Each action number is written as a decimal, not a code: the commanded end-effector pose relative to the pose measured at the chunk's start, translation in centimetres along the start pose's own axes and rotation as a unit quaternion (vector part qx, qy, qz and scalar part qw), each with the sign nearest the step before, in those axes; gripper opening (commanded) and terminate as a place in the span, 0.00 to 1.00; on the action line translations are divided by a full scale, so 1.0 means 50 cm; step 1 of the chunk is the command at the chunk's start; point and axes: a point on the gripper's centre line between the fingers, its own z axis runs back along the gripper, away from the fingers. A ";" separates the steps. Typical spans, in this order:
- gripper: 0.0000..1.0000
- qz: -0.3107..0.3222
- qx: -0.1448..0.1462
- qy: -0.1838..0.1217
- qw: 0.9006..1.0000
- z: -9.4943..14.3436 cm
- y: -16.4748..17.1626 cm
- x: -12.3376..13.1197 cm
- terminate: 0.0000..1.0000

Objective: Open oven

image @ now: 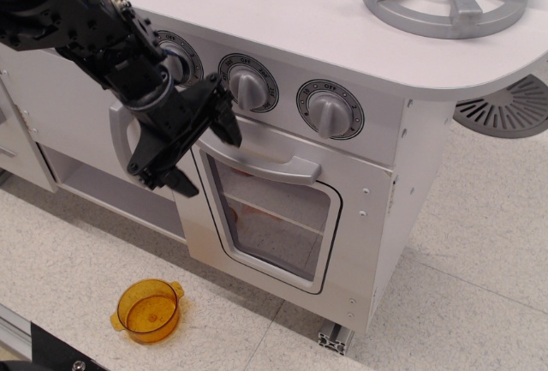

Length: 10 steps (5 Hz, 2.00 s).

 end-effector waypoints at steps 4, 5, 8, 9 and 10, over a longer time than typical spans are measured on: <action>1.00 0.019 -0.007 -0.055 0.998 -0.030 -0.024 0.035 0.00; 1.00 -0.002 0.032 -0.065 0.997 -0.010 0.009 0.029 0.00; 1.00 -0.115 0.126 -0.047 0.984 0.123 0.054 0.003 0.00; 1.00 -0.207 0.129 -0.126 0.962 0.139 0.019 0.036 0.00; 1.00 -0.280 0.102 -0.175 0.938 0.131 -0.016 0.083 0.00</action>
